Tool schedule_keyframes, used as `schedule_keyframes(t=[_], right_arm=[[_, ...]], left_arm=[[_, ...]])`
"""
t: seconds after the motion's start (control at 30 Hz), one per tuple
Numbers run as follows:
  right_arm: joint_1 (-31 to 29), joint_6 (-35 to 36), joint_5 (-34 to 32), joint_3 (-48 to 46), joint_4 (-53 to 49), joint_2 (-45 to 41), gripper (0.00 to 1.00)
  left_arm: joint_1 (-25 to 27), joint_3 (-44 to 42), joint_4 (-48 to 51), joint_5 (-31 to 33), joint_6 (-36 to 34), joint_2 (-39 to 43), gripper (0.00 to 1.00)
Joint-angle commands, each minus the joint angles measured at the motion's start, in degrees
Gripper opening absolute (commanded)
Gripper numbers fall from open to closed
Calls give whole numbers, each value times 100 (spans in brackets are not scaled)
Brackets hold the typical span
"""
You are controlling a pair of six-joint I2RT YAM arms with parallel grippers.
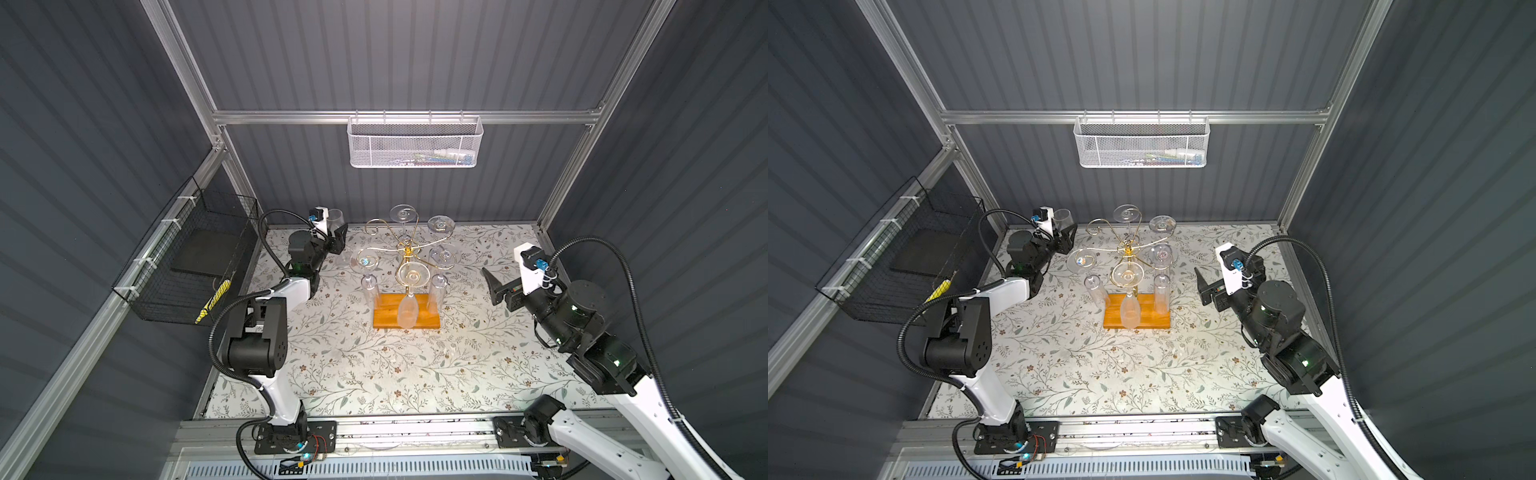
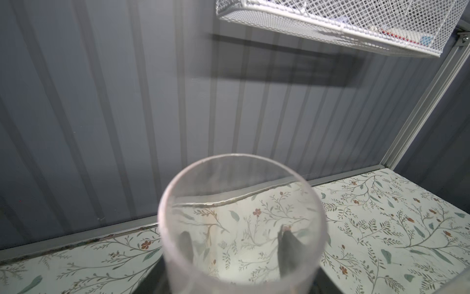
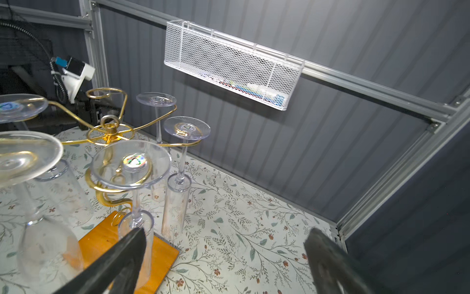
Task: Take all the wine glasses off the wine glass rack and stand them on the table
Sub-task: 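Lower the flute upright onto the table with the left gripper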
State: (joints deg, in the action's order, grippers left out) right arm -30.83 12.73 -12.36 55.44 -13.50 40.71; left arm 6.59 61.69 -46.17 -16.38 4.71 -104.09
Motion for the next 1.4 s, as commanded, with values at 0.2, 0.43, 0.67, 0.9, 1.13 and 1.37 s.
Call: schedule_keyframes(t=[0.2,0.43,0.67,0.9,1.13,1.37], right_arm=[[484,-403,276,-289,575,59,99],[549,-469,273,-350,620,113,99],[586,-533,266,-367,586,95,99],[596,-544,262,-341,530,79,99],[596,-539,269,-328,472,34,99],[596,-544,260,-337,421,-18,99]], left_arm=[[289,235,-1144,58,-360,-817,43],[394,247,-1437,158,-503,-1119,43],[405,124,-1697,171,-445,-1291,44],[405,78,-1801,184,-427,-1354,48],[410,-27,-1846,199,-434,-1324,53],[406,-52,-1864,187,-408,-1351,54]])
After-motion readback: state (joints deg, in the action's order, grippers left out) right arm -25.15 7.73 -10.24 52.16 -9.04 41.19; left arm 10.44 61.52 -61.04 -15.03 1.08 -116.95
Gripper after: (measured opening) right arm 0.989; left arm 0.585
